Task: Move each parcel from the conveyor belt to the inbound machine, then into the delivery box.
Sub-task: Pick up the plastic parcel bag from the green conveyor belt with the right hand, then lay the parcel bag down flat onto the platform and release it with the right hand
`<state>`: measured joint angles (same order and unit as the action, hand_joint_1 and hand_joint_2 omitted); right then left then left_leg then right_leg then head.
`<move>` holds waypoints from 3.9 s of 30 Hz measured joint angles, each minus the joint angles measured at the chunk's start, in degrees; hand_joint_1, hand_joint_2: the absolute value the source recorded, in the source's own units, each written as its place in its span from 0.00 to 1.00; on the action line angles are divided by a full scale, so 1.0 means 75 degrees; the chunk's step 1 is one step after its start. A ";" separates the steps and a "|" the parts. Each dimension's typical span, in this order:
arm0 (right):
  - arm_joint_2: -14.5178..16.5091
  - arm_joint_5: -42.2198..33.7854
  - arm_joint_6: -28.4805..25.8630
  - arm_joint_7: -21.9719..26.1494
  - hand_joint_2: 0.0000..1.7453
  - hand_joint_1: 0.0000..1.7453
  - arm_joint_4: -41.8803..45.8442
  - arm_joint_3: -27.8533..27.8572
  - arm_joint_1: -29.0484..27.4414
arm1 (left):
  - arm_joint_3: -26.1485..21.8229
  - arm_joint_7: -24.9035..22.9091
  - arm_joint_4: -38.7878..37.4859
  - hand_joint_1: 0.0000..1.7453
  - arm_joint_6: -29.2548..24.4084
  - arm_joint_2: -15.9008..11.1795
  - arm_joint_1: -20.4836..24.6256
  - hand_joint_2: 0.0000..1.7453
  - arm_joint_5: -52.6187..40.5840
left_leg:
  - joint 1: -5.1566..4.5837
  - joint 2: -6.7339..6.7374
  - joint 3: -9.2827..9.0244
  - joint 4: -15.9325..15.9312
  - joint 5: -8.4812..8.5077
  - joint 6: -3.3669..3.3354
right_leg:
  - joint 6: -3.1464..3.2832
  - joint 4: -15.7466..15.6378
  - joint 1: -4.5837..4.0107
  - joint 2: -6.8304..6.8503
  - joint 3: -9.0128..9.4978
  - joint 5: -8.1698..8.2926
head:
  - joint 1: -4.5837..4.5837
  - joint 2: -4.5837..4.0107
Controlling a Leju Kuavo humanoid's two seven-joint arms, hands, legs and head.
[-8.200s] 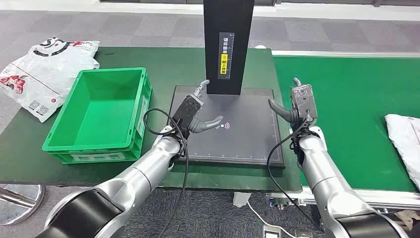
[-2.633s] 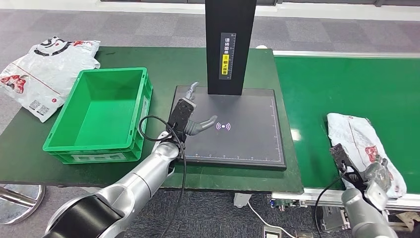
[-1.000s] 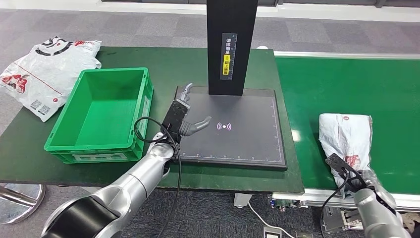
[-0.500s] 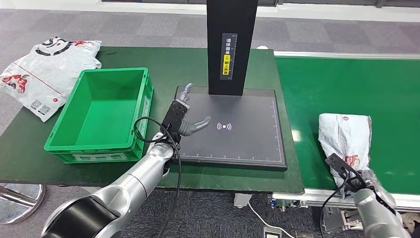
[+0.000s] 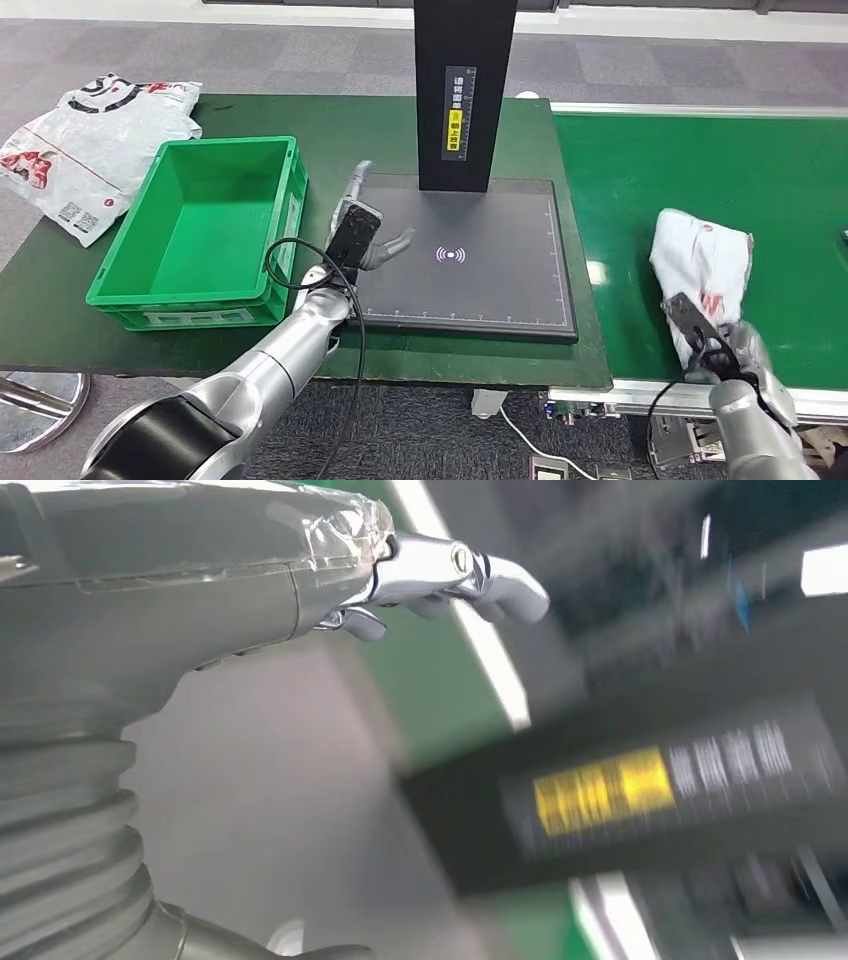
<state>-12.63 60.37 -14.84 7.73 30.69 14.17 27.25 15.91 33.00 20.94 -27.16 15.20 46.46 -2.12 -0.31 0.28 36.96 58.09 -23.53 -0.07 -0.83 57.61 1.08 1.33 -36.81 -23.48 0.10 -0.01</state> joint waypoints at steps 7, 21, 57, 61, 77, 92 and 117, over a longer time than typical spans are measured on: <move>0.0212 -0.0802 -0.2921 -0.0366 1.00 1.00 0.2246 -0.1169 0.0049 | -0.0030 -0.0013 -0.0007 0.00 -0.0486 -0.0052 0.0088 1.00 -0.0208 | 0.0009 0.0013 -0.0021 0.0000 0.0000 0.0003 | 0.0010 0.0006 -0.0009 -0.0007 0.0004 -0.0008 | 0.0004 -0.0001; 0.0195 -0.1350 -0.2117 -0.0008 1.00 1.00 0.2770 -0.2169 -0.0205 | -0.0079 0.0199 -0.0005 0.00 -0.0533 -0.0064 0.0091 1.00 -0.0308 | 0.0007 0.0013 -0.0020 0.0000 -0.0002 0.0004 | 0.0010 0.0005 -0.0008 -0.0008 0.0004 -0.0009 | 0.0004 0.0000; 0.1137 0.0483 -0.1480 0.0480 1.00 1.00 0.3261 -0.6179 -0.0424 | -0.0315 0.0549 0.0005 0.00 -0.0129 0.0015 0.0124 1.00 -0.0362 | 0.0010 0.0011 -0.0020 -0.0002 -0.0010 0.0014 | 0.0013 0.0006 -0.0009 -0.0008 0.0003 -0.0025 | 0.0004 0.0001; 0.1541 0.0680 -0.1767 0.0481 1.00 1.00 0.2758 -0.6243 -0.0124 | -0.0315 0.0564 0.0009 0.00 -0.0076 0.0084 0.0145 1.00 -0.0422 | 0.0010 0.0011 -0.0021 -0.0002 -0.0009 0.0016 | 0.0013 0.0007 -0.0009 -0.0009 0.0002 -0.0025 | 0.0004 0.0001; 0.2142 0.0616 -0.2392 0.0234 1.00 0.00 0.1515 -0.6314 0.0388 | -0.0315 0.0414 0.0008 0.00 0.0014 0.0196 0.0227 1.00 -0.0631 | 0.0009 0.0009 -0.0021 -0.0001 -0.0011 0.0016 | 0.0016 0.0006 -0.0009 -0.0012 0.0001 -0.0028 | 0.0004 0.0001; 0.2209 0.0600 -0.2408 0.0251 1.00 0.00 0.1208 -0.6314 0.0450 | -0.0315 0.0407 0.0008 0.00 0.0014 0.0209 0.0227 1.00 -0.0636 | 0.0009 0.0009 -0.0021 -0.0001 -0.0011 0.0017 | 0.0016 0.0006 -0.0009 -0.0013 0.0000 -0.0028 | 0.0004 0.0000; 0.2191 -0.0011 -0.1823 0.0834 0.00 0.00 0.1132 -0.6207 0.0528 | -0.0269 0.0002 -0.0010 0.00 0.0359 0.0216 0.0259 1.00 -0.0942 | 0.0008 0.0011 -0.0025 0.0000 -0.0011 0.0017 | 0.0015 0.0005 -0.0008 -0.0015 -0.0003 -0.0028 | 0.0004 0.0000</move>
<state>3.80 60.29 -28.51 13.99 39.18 -32.38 31.21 13.90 33.01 20.87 -24.47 16.82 48.41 -9.18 -0.24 0.36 36.78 58.09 -23.61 0.05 -0.72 57.65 1.02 1.22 -36.83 -23.70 0.14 -0.01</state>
